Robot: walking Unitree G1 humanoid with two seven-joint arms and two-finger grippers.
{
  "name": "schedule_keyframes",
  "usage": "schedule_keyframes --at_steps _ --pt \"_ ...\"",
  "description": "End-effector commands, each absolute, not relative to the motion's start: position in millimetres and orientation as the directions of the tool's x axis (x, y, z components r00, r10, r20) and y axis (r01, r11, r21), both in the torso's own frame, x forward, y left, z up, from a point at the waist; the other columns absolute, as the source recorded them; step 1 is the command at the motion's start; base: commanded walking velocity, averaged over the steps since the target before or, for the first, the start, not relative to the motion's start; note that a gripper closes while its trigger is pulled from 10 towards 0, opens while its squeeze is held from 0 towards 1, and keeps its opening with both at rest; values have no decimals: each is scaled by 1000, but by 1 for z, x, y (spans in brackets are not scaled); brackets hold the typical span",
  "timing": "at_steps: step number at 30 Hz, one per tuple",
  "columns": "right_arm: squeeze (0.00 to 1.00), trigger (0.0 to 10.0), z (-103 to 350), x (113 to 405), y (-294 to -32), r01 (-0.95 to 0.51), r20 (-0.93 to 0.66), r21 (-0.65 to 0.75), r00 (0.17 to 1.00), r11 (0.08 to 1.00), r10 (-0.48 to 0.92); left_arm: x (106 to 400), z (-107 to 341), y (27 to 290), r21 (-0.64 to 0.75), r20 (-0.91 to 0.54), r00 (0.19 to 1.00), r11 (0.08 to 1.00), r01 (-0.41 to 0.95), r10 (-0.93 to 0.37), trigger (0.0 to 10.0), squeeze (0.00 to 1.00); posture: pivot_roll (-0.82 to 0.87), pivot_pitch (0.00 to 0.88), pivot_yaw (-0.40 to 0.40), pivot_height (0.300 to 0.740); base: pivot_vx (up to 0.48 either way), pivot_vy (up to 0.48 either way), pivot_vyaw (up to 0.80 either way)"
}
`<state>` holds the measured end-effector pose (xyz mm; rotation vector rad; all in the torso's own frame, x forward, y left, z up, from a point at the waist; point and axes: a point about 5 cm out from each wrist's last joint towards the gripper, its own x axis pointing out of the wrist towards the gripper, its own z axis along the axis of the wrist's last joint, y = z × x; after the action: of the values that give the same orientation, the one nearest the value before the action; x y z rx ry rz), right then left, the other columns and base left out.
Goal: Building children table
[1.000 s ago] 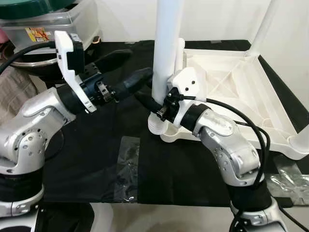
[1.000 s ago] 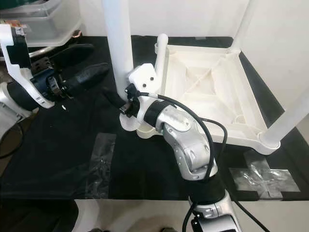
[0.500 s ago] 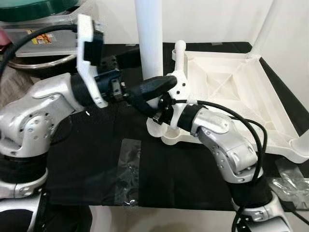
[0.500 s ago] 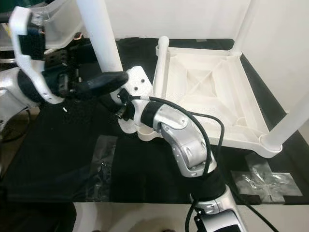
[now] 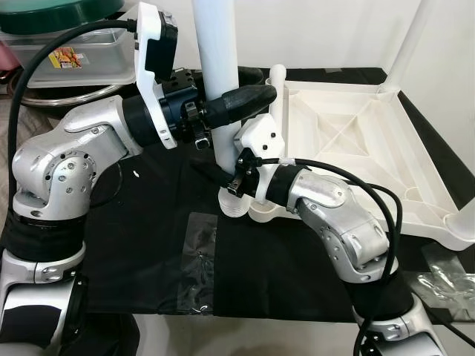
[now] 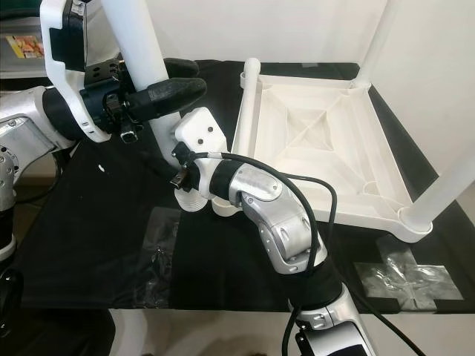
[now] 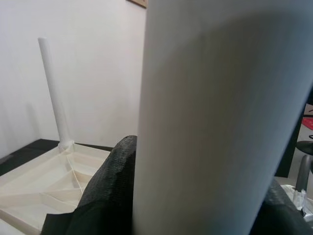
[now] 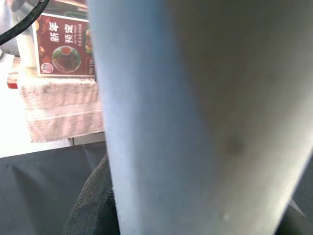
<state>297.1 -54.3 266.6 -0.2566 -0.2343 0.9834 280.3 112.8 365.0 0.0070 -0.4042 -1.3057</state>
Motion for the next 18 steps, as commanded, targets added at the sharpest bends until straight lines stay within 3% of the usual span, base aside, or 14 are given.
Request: schedule_keyframes --at_steps 1,3,4,5,6,7,12,13,14,18 --pt "0 10000 270 294 -50 -785 97 -366 503 500 859 280 367 111 212 280 170 234 949 -945 0 0 -2 77 23 740 0 0 0" --pt "0 10000 272 292 -52 -812 115 -342 464 473 879 281 368 111 205 280 159 221 954 -947 0 0 -2 73 24 740 0 0 0" --pt "1000 10000 275 286 -54 -855 130 -323 384 406 914 281 369 110 200 276 138 197 960 -951 0 0 0 73 23 740 0 0 0" --pt "1000 10000 277 281 -56 -884 144 -321 309 340 940 281 370 110 195 269 114 170 966 -956 0 0 0 71 23 740 0 0 0" --pt "1000 10000 277 281 -56 -884 144 -321 309 340 940 281 370 110 195 269 114 170 966 -956 0 0 0 71 23 740 0 0 0" --pt "1000 10000 282 272 -67 -913 141 -357 158 199 977 279 370 107 188 234 39 84 978 -972 0 0 -1 63 22 740 0 0 0" --pt "1000 10000 285 273 -80 -918 76 -385 68 92 995 275 370 104 177 183 -66 -33 984 -981 0 0 -1 54 17 740 0 0 0" --pt "192 10000 288 277 -83 -918 64 -388 56 76 996 274 371 102 176 172 -97 -66 982 -980 0 0 -2 52 17 740 0 0 0" --pt "0 10000 290 279 -85 -920 49 -388 40 56 998 273 371 100 169 170 -126 -97 981 -977 0 0 -1 51 17 740 0 0 0" --pt "0 10000 289 280 -84 -927 21 -374 -10 -2 1000 272 374 97 169 172 -160 -131 977 -972 0 0 -1 47 17 740 0 0 0"
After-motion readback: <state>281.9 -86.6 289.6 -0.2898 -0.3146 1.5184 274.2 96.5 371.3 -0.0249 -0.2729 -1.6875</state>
